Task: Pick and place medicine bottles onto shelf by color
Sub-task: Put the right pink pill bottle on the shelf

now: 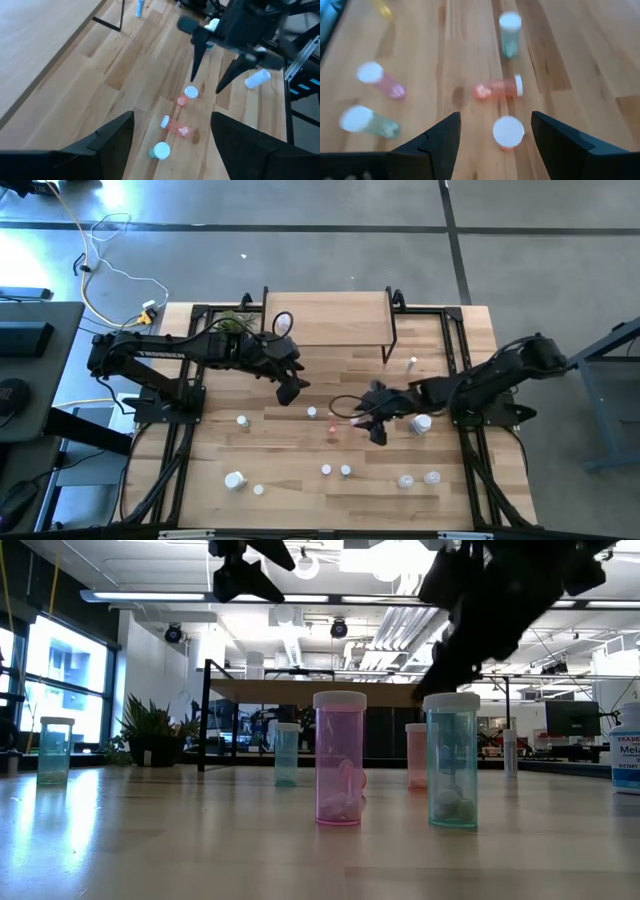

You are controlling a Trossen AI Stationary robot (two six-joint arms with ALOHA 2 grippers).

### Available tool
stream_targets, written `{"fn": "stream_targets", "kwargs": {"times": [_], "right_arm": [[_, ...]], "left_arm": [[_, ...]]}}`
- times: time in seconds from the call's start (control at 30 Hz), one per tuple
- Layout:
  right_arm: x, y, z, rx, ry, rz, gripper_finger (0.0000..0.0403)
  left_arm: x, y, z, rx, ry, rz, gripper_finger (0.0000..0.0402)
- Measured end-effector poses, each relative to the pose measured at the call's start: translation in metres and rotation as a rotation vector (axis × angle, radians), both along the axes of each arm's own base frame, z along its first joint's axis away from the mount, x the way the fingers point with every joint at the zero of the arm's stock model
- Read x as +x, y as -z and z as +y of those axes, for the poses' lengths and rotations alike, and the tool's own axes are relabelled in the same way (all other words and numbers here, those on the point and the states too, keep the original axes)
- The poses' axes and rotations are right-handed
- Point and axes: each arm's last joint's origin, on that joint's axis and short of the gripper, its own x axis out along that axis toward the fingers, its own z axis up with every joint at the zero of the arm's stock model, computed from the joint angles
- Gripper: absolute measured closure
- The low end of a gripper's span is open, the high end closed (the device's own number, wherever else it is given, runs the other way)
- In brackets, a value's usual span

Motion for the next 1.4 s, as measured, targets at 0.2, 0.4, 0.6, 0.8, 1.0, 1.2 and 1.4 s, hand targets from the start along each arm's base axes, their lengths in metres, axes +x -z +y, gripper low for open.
{"fn": "stream_targets", "kwargs": {"times": [0.2,0.4,0.6,0.8,1.0,1.2,1.4], "right_arm": [[0.006,0.02,0.001,-0.03,0.025,0.07,0.0169],[0.01,0.027,0.001,-0.038,0.033,0.072,0.0169],[0.012,0.034,0.001,-0.024,0.052,0.093,0.0172],[0.013,0.035,0.001,-0.008,0.072,0.093,0.0226],[0.013,0.035,0.001,0.009,0.092,0.094,0.0294],[0.013,0.035,0.002,0.04,0.123,0.094,0.0323],[0.026,0.017,0.005,0.055,0.123,0.047,0.0318]], "left_arm": [[0.0,0.0,0.0,0.002,0.002,0.0,0.0149],[0.0,0.0,0.0,0.002,0.002,0.0,0.0149],[0.0,0.0,0.0,0.002,0.002,0.0,0.0149],[0.0,0.0,0.0,0.002,0.002,0.0,0.0149],[0.0,0.0,0.0,0.013,0.012,0.003,0.0149],[0.0,0.0,0.0,0.014,0.013,0.003,0.0149],[0.0,0.0,0.001,0.032,0.026,0.007,0.0149]]}}
